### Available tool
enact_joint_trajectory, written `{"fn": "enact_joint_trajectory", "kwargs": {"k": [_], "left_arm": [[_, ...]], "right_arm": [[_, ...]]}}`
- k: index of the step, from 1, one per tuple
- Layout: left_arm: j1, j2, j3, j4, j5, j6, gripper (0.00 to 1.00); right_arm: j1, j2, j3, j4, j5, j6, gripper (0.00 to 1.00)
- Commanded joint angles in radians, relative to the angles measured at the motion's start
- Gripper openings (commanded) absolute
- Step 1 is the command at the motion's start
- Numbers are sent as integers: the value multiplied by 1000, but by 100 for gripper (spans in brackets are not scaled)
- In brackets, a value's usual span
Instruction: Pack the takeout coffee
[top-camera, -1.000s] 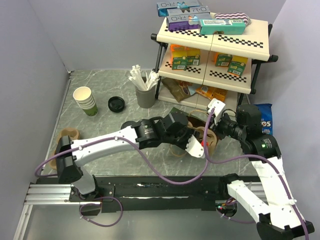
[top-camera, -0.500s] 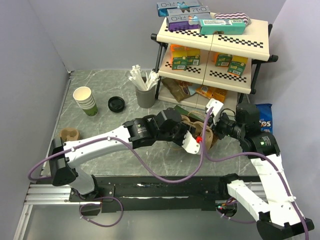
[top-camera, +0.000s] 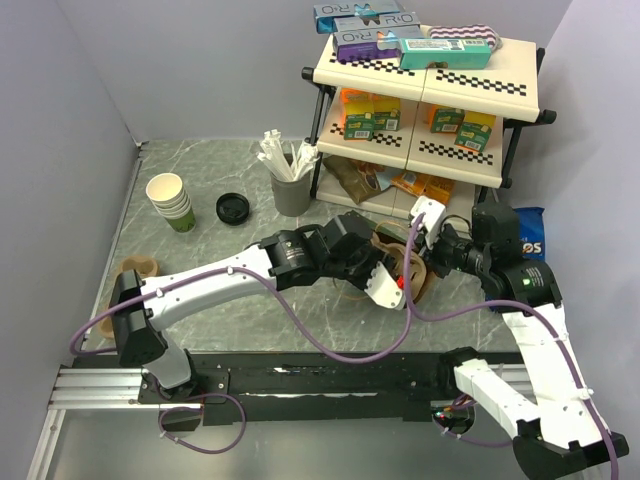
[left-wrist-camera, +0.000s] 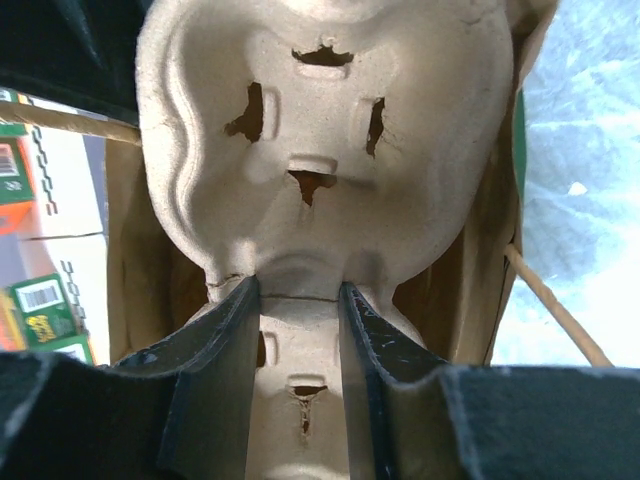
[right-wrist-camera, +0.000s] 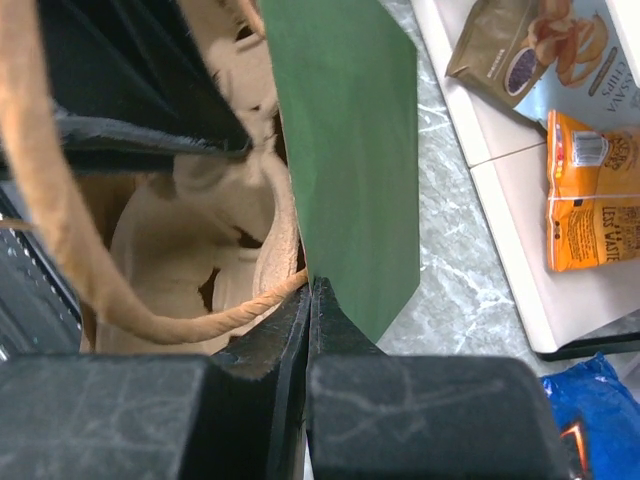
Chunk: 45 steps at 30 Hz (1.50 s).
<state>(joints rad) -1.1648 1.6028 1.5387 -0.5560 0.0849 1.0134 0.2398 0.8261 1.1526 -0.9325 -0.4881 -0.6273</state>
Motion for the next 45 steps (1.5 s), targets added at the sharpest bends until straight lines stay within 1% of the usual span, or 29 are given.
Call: {"fn": "enact_joint_trajectory", "kwargs": {"k": [1,3,5,6,9,10,12,15,19,21,23,27,28,31,34,40,45], "left_arm": [[-6,16,73,-24,-48,73,1],[-10,34,101,-53,-54,108,1],[-16,51,142,-73,-68,117,1],[-18,72,161,-108,-66,119,1],[-21,121,247,-189,-53,93,1],[-27,131,265,-238,-48,74,1],[-35,140,271,-261,-48,63,1],[-50,129,241,-272,-34,59,1],[-55,123,235,-274,-46,40,1],[-56,102,216,-257,-53,36,1],[-55,83,187,-242,-59,36,1],[-56,98,181,-237,-82,13,1],[-55,104,190,-234,-121,8,1],[-55,144,224,-239,-172,4,1],[-53,183,256,-249,-198,4,1],[-53,203,262,-249,-200,33,1],[-50,206,267,-280,-206,2,1]], "right_arm": [[7,13,59,-71,-43,-93,0],[7,30,78,-104,-69,-123,0],[6,50,104,-120,-81,-115,0],[7,57,113,-127,-90,-112,0],[9,74,136,-138,-80,-98,0],[12,74,139,-125,-73,-91,0],[9,73,141,-115,-61,-88,0],[9,74,137,-78,-21,-61,0],[10,87,116,-52,71,-67,0],[10,90,111,-43,79,-72,0],[9,85,111,-32,75,-66,0],[9,84,124,-51,36,-77,0],[9,82,124,-57,22,-90,0],[12,74,121,-75,-12,-104,0],[19,76,136,-95,-30,-115,0],[27,73,156,-111,-44,-112,0],[27,62,153,-117,-30,-123,0]]}}
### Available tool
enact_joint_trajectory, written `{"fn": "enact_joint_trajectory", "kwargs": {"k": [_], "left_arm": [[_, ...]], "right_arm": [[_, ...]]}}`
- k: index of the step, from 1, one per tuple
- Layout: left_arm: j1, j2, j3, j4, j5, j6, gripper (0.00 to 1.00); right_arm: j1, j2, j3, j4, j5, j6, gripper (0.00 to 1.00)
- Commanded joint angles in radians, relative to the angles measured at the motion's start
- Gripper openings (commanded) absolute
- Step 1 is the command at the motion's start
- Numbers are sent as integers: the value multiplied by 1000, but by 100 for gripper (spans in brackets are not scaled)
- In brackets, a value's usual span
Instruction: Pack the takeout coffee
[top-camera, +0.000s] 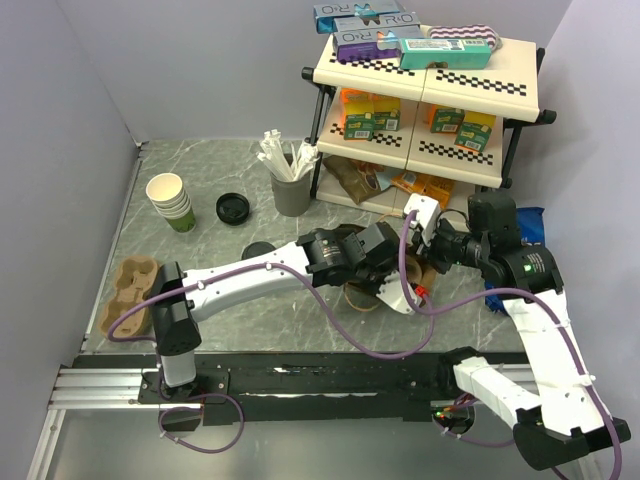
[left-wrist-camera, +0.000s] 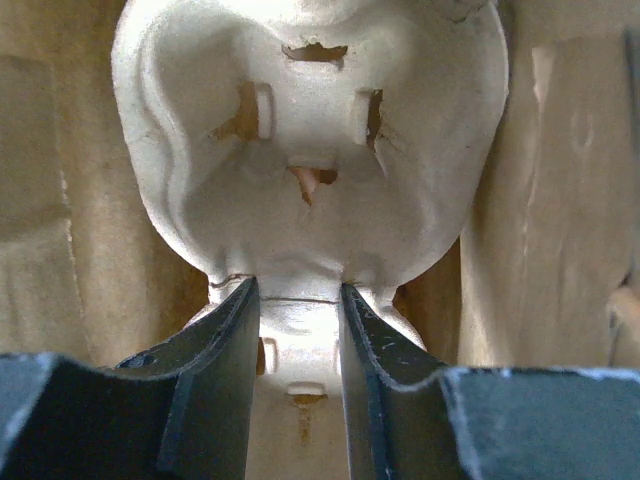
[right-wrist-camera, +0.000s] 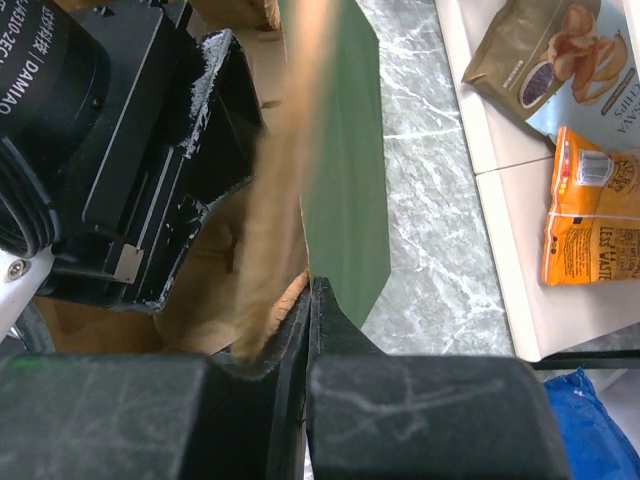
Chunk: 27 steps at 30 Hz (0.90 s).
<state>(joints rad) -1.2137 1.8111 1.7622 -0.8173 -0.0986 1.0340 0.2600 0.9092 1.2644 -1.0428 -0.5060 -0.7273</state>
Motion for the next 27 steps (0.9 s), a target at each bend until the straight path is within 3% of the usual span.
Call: {"fn": "enact_joint_trajectory", "kwargs": {"k": [1,8,14,27], "left_arm": [[0,-10,37,-20,-21,-22,1],[13,-18,-15,38,-65,-60,1],[20,51,22,-19,-96,-104,1],[20,-72,-257,208,2,-29,1]], "right_arm": [[7,-23,36,-8,-6,-35,0],[13,-39,42,-34,-31,-66,0],[53,-41,58,-49,-14,-53,0],[73,-36,58,-66,-43,-43,0]]}}
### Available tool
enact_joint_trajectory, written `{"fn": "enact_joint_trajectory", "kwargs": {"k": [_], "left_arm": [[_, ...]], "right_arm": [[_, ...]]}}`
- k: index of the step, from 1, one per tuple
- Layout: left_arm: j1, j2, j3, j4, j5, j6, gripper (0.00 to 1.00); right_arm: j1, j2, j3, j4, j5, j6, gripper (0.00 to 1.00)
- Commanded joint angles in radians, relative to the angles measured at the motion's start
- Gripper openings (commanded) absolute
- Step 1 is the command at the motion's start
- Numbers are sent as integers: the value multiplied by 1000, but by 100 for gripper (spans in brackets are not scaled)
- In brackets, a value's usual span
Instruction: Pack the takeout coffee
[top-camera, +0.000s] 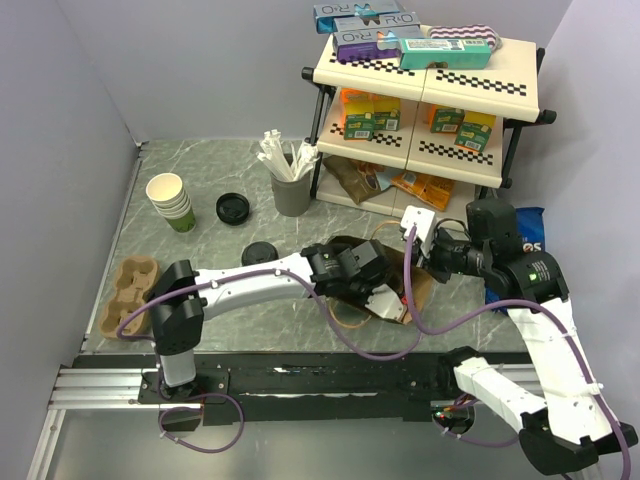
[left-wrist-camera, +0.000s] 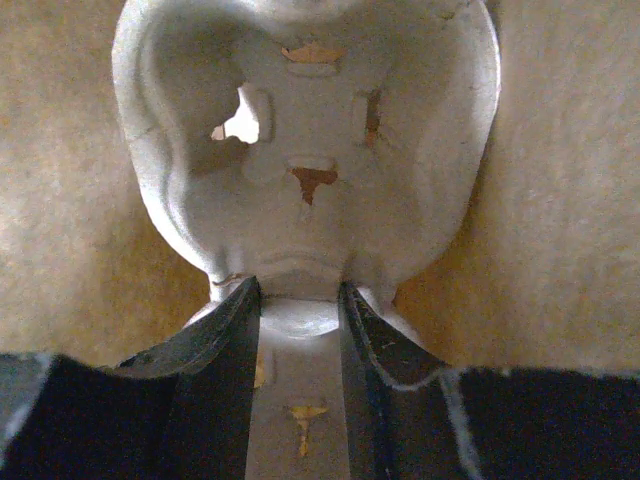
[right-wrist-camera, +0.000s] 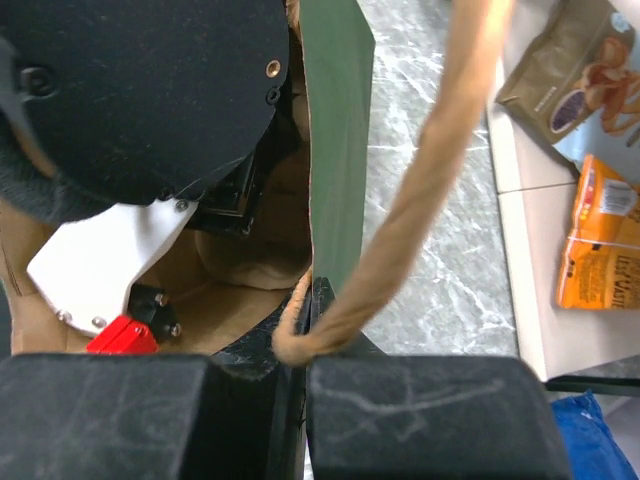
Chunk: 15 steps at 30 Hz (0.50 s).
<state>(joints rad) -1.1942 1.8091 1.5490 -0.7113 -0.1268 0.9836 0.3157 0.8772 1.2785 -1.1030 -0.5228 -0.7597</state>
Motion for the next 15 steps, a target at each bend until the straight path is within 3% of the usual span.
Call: {"fn": "enact_joint_trajectory", "kwargs": {"k": [1,10,15], "left_arm": [[1,-70,-50,120,33,15,1],[21,-18,-41,128,33,3,1],[33,1,-20,108,27,7,1]], "right_arm": [[22,-3,44,-14,-29,-10,0],[103,-11,45,-49,-39,-18,0],[118,9,79,-25,9,59,0]]}}
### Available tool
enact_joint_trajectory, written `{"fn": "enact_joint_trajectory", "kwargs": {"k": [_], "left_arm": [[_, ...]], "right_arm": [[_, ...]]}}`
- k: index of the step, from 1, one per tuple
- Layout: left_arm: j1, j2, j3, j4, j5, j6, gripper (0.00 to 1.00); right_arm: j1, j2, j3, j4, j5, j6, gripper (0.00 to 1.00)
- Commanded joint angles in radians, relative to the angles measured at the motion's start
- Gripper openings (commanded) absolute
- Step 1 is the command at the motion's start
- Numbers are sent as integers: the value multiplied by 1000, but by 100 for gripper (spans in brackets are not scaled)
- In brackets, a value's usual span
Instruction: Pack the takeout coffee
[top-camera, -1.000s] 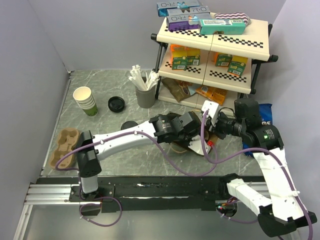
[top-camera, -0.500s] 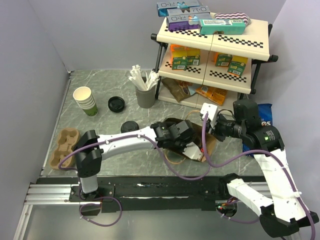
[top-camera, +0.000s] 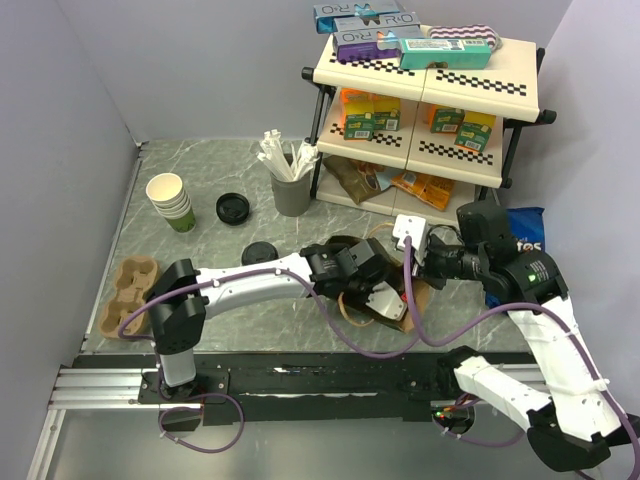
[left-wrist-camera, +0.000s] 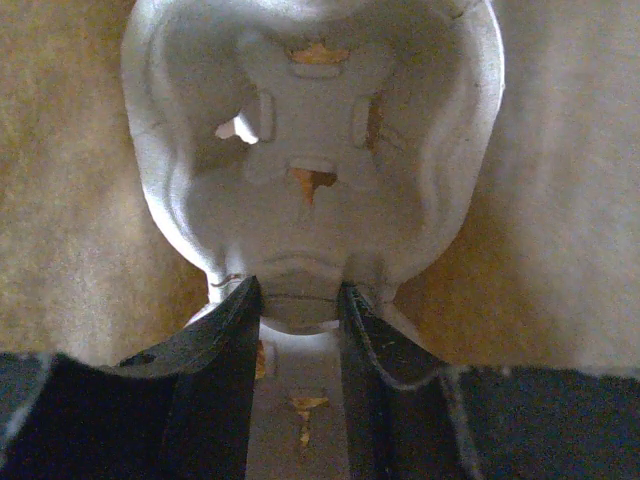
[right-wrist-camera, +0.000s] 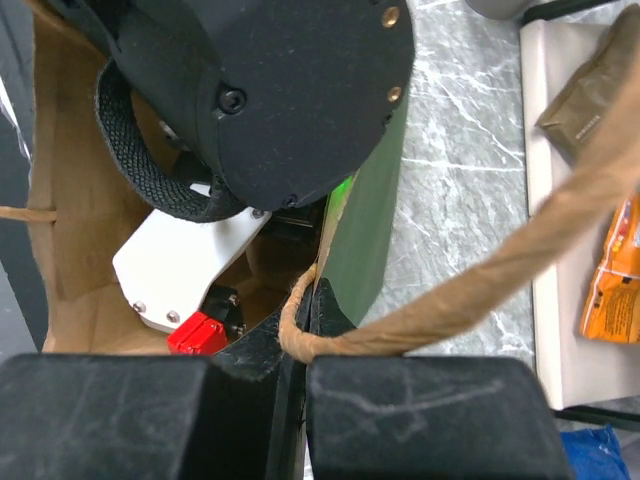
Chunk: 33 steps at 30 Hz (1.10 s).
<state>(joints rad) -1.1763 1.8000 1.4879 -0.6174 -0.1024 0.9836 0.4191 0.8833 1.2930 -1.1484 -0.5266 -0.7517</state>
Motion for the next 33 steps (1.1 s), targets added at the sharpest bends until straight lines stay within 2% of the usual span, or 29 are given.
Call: {"fn": "enact_joint_trajectory", "kwargs": {"k": [1,10,15,19,23,25,29,33], "left_arm": [[17,7,40,15,1,3,1],[43,-22,-20,79,-42,-16,1],[49,-30,-61,151,-54,7,1],[49,-24,-87,197,-62,35,1],[32,-40,-123,241,-65,41,1],[26,-62,-156,263,-54,32,1],[26,-64,-195,291,-54,6,1],[27,-64,-215,350,-68,0,1]], "right_arm": [[15,3,69,27,20,58,0],[27,13,109,26,46,72,0],[96,8,120,3,106,55,0],[144,-6,77,81,224,89,0],[147,-12,17,218,425,146,0],[145,-20,-12,248,447,147,0],[158,-53,-53,299,413,143,0],[173,-34,-43,225,266,130,0]]}}
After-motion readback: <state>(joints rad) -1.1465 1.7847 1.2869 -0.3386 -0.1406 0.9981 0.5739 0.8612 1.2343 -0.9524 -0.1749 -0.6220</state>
